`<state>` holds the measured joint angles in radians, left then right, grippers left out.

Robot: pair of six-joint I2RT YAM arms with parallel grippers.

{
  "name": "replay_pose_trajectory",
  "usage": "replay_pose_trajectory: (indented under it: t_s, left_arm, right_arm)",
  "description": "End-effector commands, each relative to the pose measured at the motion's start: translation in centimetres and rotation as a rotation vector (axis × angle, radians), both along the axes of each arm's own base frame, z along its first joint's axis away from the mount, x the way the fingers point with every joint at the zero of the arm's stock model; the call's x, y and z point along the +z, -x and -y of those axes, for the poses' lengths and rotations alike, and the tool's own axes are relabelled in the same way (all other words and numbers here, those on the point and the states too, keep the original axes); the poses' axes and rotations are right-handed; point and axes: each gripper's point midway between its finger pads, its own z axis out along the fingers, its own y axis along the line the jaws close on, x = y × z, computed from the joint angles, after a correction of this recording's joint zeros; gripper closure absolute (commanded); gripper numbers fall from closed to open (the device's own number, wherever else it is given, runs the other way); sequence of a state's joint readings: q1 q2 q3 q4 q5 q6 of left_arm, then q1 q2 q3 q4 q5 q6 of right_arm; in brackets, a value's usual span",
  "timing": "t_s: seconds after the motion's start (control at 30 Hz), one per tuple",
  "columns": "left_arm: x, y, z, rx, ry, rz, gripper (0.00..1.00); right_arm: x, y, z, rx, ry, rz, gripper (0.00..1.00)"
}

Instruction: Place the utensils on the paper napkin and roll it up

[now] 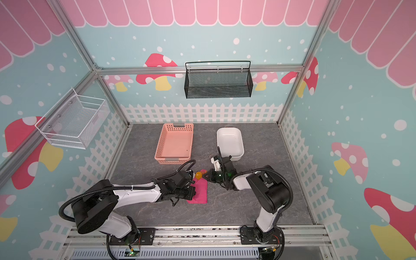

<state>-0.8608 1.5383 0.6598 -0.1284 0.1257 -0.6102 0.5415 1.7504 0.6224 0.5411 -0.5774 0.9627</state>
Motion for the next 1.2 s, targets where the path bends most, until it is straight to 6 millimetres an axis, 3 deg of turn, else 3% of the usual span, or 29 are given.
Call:
replay_pose_trajectory:
  t_s: [0.0, 0.27, 0.6, 0.73, 0.87, 1.0, 1.17]
  left_arm:
    - [-0.5, 0.3, -0.9, -0.004, -0.059, -0.005, 0.97]
    - [0.0, 0.1, -0.9, 0.000, -0.056, 0.010, 0.97]
    - [0.3, 0.0, -0.5, -0.014, -0.045, 0.008, 0.97]
    - [0.2, 0.1, -0.3, -0.022, -0.044, 0.002, 0.97]
    - [0.2, 0.0, -0.1, -0.027, -0.043, 0.002, 0.97]
    - [0.1, 0.1, -0.2, -0.027, -0.046, 0.001, 0.97]
    - [-0.1, 0.1, -0.1, -0.025, -0.043, -0.002, 0.97]
  right_arm:
    - [-0.2, -0.4, -0.3, -0.002, -0.022, -0.003, 0.97]
    - [-3.3, 0.8, 1.6, -0.038, 0.104, -0.089, 0.98]
    - [-4.3, 2.8, 3.4, -0.074, 0.153, -0.136, 0.99]
    - [-3.8, 3.1, 3.8, -0.085, 0.153, -0.126, 0.99]
    - [-1.5, 2.1, 3.1, -0.078, 0.097, -0.060, 0.98]
    - [0.5, 1.2, 3.6, -0.122, 0.064, -0.012, 0.98]
    - [0.4, 0.6, 5.1, -0.175, 0.077, -0.009, 0.98]
